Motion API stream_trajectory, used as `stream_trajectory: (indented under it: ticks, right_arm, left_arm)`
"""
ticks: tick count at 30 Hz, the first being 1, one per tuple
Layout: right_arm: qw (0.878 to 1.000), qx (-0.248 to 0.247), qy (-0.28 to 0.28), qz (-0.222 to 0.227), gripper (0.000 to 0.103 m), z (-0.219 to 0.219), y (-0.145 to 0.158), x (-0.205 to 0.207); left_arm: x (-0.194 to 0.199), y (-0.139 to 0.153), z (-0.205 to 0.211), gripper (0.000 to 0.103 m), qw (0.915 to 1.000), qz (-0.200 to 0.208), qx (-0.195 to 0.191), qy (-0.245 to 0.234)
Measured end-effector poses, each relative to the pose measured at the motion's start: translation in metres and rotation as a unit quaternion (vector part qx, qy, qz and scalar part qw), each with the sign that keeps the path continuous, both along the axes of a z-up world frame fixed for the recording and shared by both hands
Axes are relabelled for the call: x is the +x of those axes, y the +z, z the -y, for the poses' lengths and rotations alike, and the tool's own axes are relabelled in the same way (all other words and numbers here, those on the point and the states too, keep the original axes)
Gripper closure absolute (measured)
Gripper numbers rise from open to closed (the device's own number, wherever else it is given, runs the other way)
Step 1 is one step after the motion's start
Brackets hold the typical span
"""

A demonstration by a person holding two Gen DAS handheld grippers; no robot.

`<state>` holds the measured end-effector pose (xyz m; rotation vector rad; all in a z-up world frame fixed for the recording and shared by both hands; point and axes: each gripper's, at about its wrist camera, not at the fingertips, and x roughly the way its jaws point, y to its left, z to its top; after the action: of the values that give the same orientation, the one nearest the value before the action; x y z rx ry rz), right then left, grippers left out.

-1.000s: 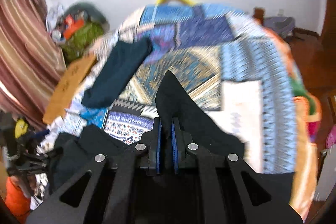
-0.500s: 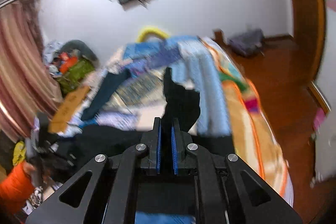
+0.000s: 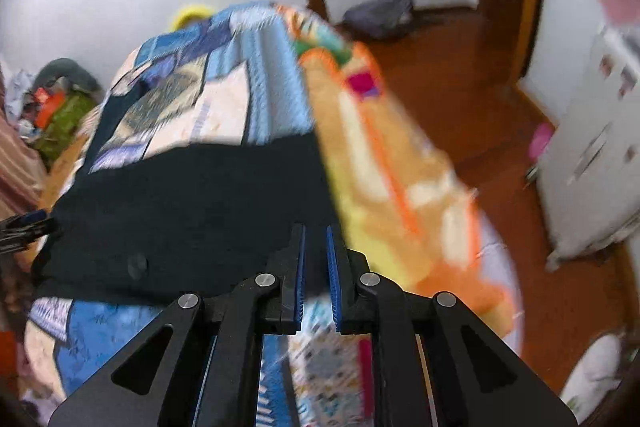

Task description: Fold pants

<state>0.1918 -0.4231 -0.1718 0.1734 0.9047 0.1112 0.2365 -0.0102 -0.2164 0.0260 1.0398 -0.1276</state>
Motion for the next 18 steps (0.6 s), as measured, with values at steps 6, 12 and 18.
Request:
stream_trajectory:
  ticks: [6,12,18]
  right_arm:
    - [0.994,0.000,0.094,0.058,0.072,-0.051,0.048,0.018]
    - [0.975,0.018,0.212,0.068,0.069,-0.148,0.058,0.048]
    - [0.938,-0.002,0.344,0.034,0.069,-0.264,0.042,0.073]
  left_arm:
    - [-0.013,0.027,-0.081,0.013,0.9954,0.040,0.027,0.083]
    - [-0.030,0.018,-0.173,0.013,0.9838,0.022,0.051,0.170]
    - [-0.051,-0.018,-0.232,0.013,0.9772,-0.021,0.033,0.209]
